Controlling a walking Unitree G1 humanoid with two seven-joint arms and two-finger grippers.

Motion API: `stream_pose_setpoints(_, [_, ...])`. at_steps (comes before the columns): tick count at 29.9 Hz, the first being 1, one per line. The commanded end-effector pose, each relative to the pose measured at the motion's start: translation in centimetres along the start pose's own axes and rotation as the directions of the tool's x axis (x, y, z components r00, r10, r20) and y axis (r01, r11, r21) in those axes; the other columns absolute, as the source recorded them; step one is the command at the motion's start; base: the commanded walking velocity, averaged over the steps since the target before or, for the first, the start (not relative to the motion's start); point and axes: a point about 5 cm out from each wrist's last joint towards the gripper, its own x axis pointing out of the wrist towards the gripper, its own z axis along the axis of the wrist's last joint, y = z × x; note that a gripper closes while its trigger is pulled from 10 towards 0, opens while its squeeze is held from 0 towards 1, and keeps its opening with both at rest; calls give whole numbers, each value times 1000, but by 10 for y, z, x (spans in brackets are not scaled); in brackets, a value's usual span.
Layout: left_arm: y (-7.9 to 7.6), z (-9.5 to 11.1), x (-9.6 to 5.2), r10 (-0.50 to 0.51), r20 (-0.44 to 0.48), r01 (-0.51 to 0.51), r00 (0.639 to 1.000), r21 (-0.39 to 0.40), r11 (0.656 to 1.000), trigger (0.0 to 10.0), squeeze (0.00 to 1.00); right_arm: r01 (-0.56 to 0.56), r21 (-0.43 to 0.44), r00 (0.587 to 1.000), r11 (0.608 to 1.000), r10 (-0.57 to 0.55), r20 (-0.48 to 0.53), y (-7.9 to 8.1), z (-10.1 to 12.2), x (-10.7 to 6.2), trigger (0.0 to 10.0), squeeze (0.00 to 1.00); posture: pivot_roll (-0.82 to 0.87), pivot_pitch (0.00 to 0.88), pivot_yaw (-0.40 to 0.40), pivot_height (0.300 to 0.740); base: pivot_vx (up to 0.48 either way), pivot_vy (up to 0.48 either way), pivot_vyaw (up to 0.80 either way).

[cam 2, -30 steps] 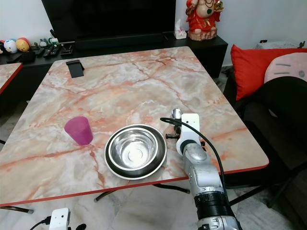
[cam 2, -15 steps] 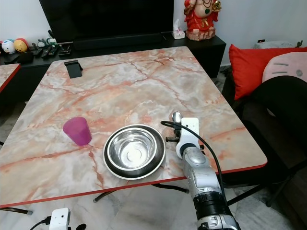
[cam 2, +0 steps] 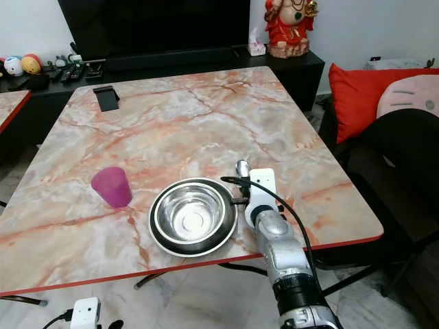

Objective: Setting the table

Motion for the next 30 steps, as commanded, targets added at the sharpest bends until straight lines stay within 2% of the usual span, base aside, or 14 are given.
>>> stream_pose_setpoints(1, [4, -2, -1, 16, -10, -16, 1000, -1, 1000, 10000, 0, 5, -31, 1000, 1000, -5, -3, 0, -2, -3, 10000, 0, -113, 0, 71, 740, 0, 0, 0])
stream_pose_setpoints(11, [4, -2, -1, 12, -10, -12, 1000, 1, 1000, 10000, 0, 33, -42, 999, 999, -34, -26, -7, -16, -12, 10000, 0, -115, 0, 72, 740, 0, 0, 0])
stream_pose_setpoints(30, [4, -2, -1, 14, -10, -14, 1000, 0, 1000, 10000, 0, 29, -25, 999, 999, -30, -17, -2, -12, -11, 10000, 0, -111, 0, 72, 740, 0, 0, 0])
